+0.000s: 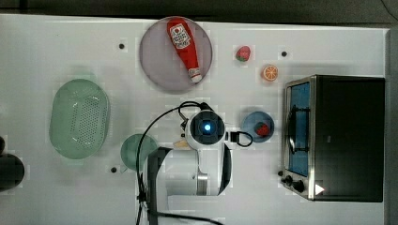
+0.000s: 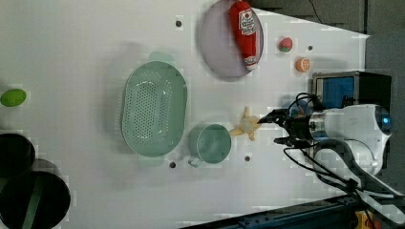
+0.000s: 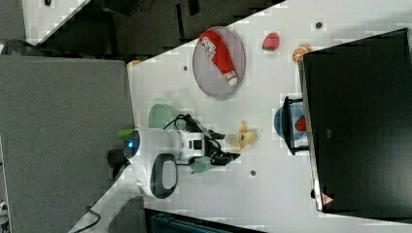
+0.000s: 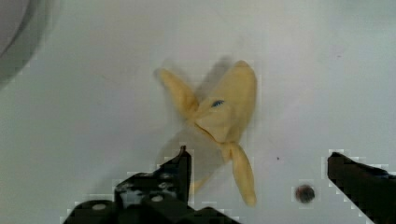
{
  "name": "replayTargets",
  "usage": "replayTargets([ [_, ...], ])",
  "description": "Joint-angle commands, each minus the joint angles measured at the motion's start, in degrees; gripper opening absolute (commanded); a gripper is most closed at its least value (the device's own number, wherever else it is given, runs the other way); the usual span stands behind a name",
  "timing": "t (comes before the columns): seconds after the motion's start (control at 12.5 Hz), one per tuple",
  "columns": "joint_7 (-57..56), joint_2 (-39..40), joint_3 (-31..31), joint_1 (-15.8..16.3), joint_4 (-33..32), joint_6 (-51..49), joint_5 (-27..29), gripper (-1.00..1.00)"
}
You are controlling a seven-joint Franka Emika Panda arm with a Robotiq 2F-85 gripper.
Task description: Pick banana from table and place on oven.
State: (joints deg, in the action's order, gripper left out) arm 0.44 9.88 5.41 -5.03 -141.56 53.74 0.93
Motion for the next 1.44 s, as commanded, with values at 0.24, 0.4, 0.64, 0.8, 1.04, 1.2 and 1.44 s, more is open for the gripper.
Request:
replayTargets([
  [0.24, -1.13, 3.58, 0.31, 0.22, 1.46, 5.61, -0.08, 1.00],
  [0.4, -1.12, 6.63, 0.66, 0.50, 1.57, 9.39, -0.08, 1.00],
  [0.64, -0.99, 9.98, 0.81, 0.64, 1.73, 13.71, -0.08, 0.93],
  [0.8, -0.99, 10.79, 0.79, 0.64, 1.62, 15.18, -0.08, 0.43],
  [1.04, -0.99, 10.81, 0.90, 0.65, 1.65, 15.56, -0.08, -0.28],
  [1.2, -0.99, 10.65, 0.90, 0.65, 1.74, 15.56, -0.08, -0.53],
  [1.44, -0.99, 6.62, 1.16, 0.66, 1.77, 13.41, -0.08, -0.53],
])
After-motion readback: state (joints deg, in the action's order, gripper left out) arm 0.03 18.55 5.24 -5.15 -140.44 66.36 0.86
